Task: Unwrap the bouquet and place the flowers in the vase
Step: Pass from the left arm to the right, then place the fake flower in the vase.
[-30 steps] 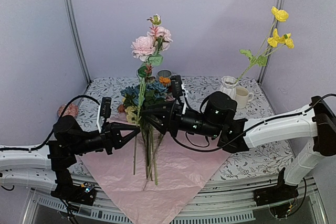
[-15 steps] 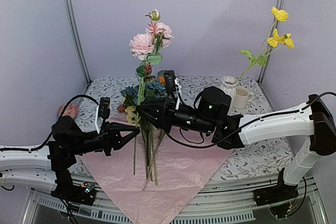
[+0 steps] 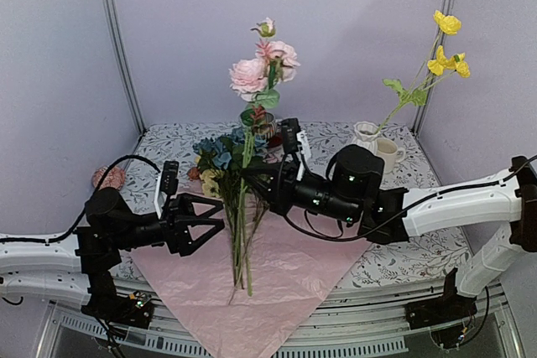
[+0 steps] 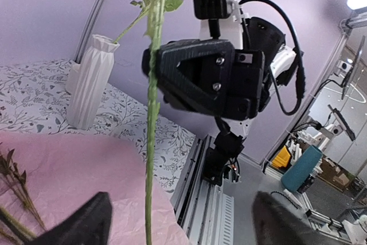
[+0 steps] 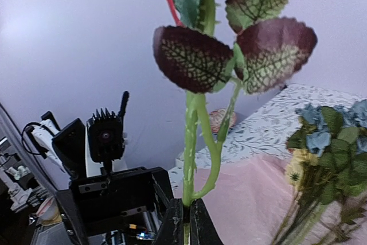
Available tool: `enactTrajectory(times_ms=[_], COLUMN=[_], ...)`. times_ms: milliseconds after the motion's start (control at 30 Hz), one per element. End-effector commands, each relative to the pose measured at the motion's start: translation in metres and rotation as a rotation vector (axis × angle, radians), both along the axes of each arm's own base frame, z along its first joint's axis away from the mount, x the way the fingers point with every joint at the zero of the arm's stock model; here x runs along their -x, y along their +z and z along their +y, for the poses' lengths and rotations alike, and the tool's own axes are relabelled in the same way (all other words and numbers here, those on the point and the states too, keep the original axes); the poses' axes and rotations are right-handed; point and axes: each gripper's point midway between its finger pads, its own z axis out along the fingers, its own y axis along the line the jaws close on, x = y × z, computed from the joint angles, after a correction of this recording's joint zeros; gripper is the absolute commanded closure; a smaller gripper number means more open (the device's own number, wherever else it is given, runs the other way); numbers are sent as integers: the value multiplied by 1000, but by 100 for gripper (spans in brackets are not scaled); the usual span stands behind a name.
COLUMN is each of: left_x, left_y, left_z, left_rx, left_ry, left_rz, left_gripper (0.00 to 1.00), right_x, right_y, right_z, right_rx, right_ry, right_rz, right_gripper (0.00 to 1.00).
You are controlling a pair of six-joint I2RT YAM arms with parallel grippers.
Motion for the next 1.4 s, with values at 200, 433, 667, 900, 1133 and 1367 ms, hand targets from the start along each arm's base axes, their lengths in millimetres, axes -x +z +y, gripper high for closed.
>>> enactTrajectory(times_ms=[200,433,667,900,1133,1367], left_x=[-7,-5,-7,-8,-7,-5], left_y=[-3,3,8,15,8,6], left_z=[15,19,19,18,22,22], left_rx=[-44,-43,-35,-48,-32,-40], left_ry=[92,94,107,110,113,106], left_rz=[4,-15,-25,-25,2,12], left_gripper=[2,2,2,3,3,3], right_x=[-55,-62,-74,-103,-140,-178], right_y=[63,139,194,213,189,136], right_z=[-145,-223,-248,-269,-268,-266], right_rx=[145,171,213,261,291,319], right_ry=[-636,-892,-1026,-1123,-1139,-1106], right_rz=[-180,-342,-478,-534,-493,-394], right_gripper=[98,98,98,98,98,98])
